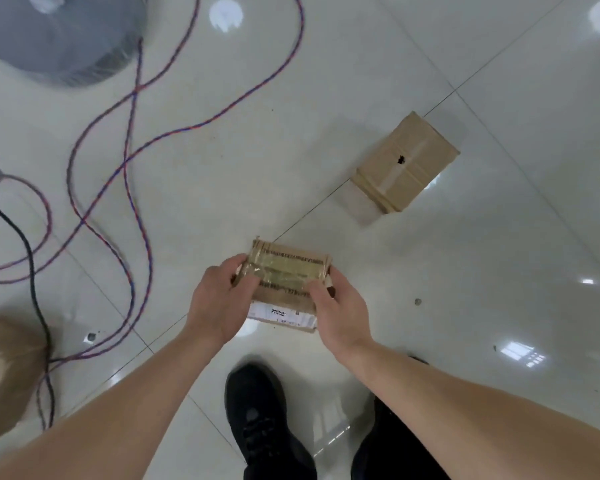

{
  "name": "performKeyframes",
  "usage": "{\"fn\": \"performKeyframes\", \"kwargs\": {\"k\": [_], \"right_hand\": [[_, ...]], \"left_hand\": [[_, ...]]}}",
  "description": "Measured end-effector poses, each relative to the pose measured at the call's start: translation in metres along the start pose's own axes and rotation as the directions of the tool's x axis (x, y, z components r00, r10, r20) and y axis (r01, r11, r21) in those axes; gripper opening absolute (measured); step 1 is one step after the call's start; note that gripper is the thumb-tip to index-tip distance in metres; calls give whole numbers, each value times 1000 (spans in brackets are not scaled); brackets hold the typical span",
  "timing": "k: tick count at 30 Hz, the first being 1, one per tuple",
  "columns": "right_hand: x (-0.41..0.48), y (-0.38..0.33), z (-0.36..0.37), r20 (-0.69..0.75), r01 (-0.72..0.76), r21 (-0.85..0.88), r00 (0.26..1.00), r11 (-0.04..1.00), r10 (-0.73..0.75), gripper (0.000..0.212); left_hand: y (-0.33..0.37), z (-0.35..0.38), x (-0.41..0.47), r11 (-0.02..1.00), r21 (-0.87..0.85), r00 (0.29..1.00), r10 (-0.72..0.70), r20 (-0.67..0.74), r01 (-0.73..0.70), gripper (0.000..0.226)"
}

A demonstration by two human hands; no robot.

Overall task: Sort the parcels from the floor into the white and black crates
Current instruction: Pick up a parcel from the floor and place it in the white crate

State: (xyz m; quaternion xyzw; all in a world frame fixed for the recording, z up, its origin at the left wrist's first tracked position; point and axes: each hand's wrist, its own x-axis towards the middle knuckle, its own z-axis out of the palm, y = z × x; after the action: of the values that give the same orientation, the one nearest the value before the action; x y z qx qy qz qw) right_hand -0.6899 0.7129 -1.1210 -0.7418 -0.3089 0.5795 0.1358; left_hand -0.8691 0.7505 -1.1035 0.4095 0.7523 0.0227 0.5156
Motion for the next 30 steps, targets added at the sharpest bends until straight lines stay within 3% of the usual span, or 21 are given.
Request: {"fn": "performKeyframes", "kwargs": {"k": [3,6,10,13,15,19,21,25,30], "right_hand": [[8,-5,-12,-23,-77,83,997,994,79,53],[18,-8,-20,-55,-94,147,993,985,103,81],[24,-6,-20,-90,-49,166,994,985,65,72],[24,1,-15,-47,-78,177,995,981,88,52],[24,3,-13,-27,-90,175,995,980,96,49],[10,-5,-23,-42,-79,187,995,979,88,35],[-7,-18,-35,-58,-72,189,995,979,85,34],[-56,-53,-70,-92,-56,183,993,982,73,35],[-146,-115,-137,-197,9,202,980,979,31,35]], "left_hand": [[8,1,1,989,-131,996,-64,56,71,22],[16,5,8,960,-238,987,-125,99,145,54],[14,19,11,936,-307,983,-144,112,172,43],[5,29,13,916,-339,976,-181,124,213,30],[5,31,11,905,-365,975,-188,122,220,26],[19,22,-4,913,-358,979,-161,127,196,41],[35,11,-21,921,-345,981,-145,128,181,49],[78,-13,-70,944,-305,987,-94,130,130,33],[161,-50,-164,963,-268,992,9,127,25,36]]}}
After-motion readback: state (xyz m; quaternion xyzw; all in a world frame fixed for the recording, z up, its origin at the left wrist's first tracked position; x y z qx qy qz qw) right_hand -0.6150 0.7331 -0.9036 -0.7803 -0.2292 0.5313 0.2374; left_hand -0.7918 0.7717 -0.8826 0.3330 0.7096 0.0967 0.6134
